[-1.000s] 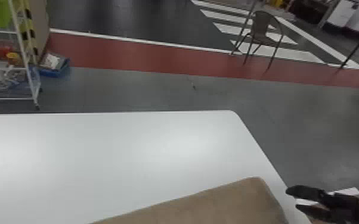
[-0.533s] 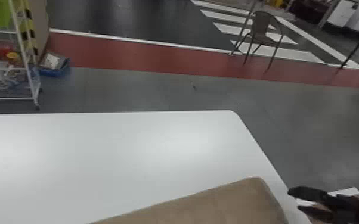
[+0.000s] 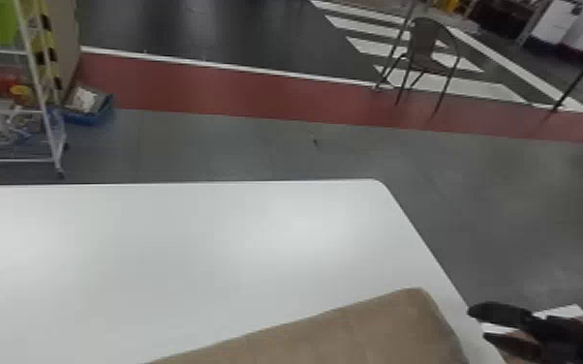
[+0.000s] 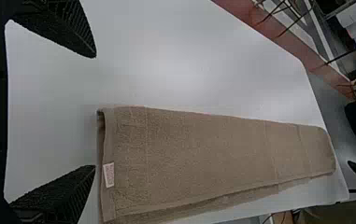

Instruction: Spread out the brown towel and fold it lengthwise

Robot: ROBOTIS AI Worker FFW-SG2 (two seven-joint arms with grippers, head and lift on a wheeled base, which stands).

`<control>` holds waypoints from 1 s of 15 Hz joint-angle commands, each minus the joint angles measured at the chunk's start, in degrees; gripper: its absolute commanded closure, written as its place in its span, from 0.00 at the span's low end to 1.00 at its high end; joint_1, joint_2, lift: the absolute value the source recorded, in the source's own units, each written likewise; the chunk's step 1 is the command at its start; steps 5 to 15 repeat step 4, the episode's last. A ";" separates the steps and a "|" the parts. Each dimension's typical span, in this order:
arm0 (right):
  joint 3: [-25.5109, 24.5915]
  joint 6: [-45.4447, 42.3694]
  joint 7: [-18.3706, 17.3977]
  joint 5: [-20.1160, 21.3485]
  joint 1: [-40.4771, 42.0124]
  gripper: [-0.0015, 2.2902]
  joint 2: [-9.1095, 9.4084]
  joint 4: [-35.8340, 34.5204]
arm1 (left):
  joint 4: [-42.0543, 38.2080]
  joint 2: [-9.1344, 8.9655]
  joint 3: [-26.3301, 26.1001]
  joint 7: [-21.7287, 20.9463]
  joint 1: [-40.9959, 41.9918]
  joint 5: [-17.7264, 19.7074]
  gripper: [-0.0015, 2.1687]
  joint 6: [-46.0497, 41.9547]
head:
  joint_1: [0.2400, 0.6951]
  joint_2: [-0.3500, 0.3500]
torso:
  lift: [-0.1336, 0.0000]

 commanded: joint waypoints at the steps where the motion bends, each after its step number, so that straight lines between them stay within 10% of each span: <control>1: -0.06 0.12 0.19 0.00 0.00 0.04 0.03 -0.18 | 0.02 0.06 -0.04 -0.57 0.01 -0.03 0.01 -0.05 | 1.00 0.00 | 0.09; 15: -0.06 0.12 0.19 0.00 0.00 0.04 0.11 -0.27 | 0.11 0.06 -0.13 -0.57 0.01 -0.12 0.02 -0.05 | 1.00 0.00 | 0.09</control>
